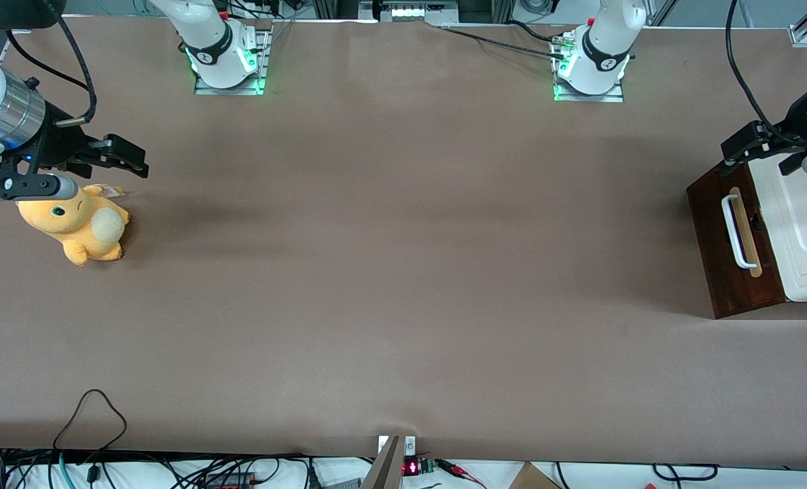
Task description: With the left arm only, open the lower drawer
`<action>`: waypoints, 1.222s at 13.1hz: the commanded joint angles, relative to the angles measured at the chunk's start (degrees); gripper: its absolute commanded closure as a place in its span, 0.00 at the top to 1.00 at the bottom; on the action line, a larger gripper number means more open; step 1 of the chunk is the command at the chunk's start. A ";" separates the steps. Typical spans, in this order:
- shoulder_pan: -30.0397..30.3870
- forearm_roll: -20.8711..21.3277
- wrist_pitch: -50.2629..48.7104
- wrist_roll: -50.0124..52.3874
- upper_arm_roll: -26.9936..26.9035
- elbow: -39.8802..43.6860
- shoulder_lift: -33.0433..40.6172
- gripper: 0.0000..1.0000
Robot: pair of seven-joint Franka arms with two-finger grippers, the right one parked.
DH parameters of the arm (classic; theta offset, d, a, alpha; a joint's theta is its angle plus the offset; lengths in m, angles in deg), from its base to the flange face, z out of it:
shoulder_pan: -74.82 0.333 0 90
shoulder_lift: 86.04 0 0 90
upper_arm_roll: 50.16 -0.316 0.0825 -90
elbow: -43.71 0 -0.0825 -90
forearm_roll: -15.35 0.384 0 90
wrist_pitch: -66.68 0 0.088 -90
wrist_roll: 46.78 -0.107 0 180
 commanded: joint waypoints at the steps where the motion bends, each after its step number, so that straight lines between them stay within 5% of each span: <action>1: 0.41 -1.08 -1.69 0.11 0.24 2.13 -1.01 1.00; 16: 0.24 0.15 -3.37 0.28 0.59 0.55 -3.38 1.00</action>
